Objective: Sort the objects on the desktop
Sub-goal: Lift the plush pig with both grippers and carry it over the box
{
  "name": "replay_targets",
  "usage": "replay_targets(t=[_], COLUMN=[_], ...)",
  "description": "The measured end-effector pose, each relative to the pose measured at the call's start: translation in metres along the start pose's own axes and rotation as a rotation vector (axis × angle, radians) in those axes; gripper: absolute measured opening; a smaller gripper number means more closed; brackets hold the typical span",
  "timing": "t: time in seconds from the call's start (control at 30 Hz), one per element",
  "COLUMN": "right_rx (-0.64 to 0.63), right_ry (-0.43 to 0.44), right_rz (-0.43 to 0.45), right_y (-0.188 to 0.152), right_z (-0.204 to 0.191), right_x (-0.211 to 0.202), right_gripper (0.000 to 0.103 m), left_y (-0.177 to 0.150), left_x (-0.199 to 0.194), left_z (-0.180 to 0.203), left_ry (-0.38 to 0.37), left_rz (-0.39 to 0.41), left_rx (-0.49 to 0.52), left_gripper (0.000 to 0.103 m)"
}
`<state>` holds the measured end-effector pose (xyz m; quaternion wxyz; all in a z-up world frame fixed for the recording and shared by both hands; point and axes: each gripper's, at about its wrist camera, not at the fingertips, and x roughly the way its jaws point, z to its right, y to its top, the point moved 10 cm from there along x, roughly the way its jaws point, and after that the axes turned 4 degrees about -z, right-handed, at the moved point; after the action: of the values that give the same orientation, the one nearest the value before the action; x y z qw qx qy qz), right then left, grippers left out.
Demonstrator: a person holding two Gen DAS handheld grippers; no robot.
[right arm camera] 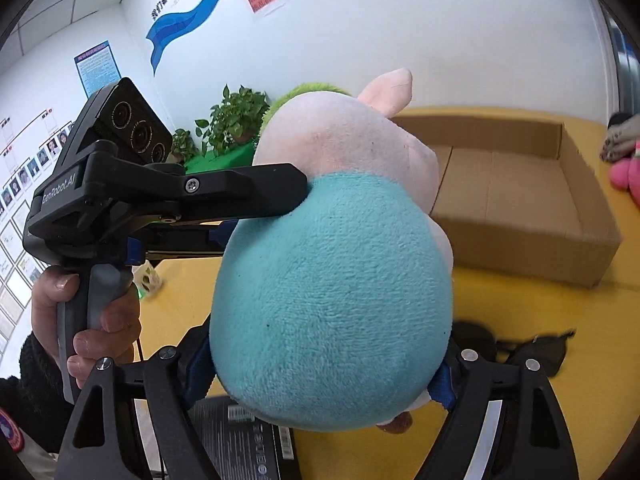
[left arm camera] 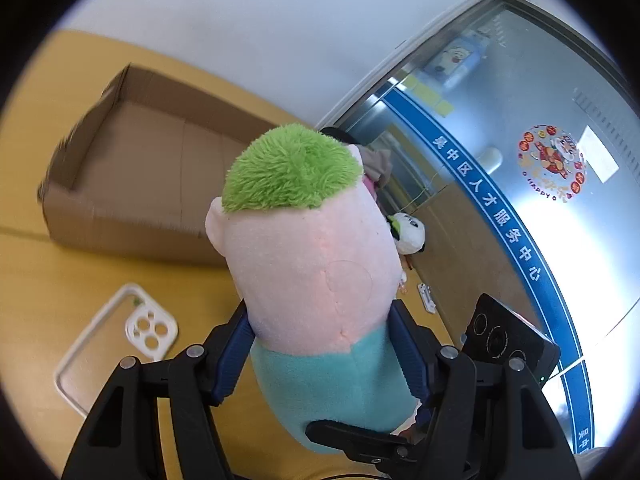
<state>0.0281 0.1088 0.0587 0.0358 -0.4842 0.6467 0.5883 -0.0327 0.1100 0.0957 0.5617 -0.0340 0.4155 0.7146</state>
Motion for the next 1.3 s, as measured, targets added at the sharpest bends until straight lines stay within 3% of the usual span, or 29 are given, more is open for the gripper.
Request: replay_targets(t=[0.33,0.53,0.97,1.17,1.3], right_rx=[-0.072,-0.072,-0.066,0.001,0.024], right_ry=[-0.035,-0.013,0.021,0.041,0.034], right_rz=[0.095,0.143,0.161,0.147,0.105], right_y=[0.074,0.119,0.269,0.309,0.324], right_z=[-0.005,-0.011,0.022,0.051,0.07], right_x=[-0.041,-0.034,0.021,0.064,0.103], right_gripper=[0.087,0.087,0.085,0.085,0.085], left_y=[0.064,0.108,0.252,0.289,0.307], left_x=[-0.024,-0.037,-0.03,-0.009,0.015], left_z=[0.033,0.031,-0.003,-0.037,-0.077], left_ry=[0.008,0.046,0.147,0.196,0.205], left_rz=[0.082,0.129,0.13,0.123,0.066], left_rx=[0.124,0.173,0.263,0.249,0.206], left_gripper=[0.064,0.063,0.062,0.061,0.061])
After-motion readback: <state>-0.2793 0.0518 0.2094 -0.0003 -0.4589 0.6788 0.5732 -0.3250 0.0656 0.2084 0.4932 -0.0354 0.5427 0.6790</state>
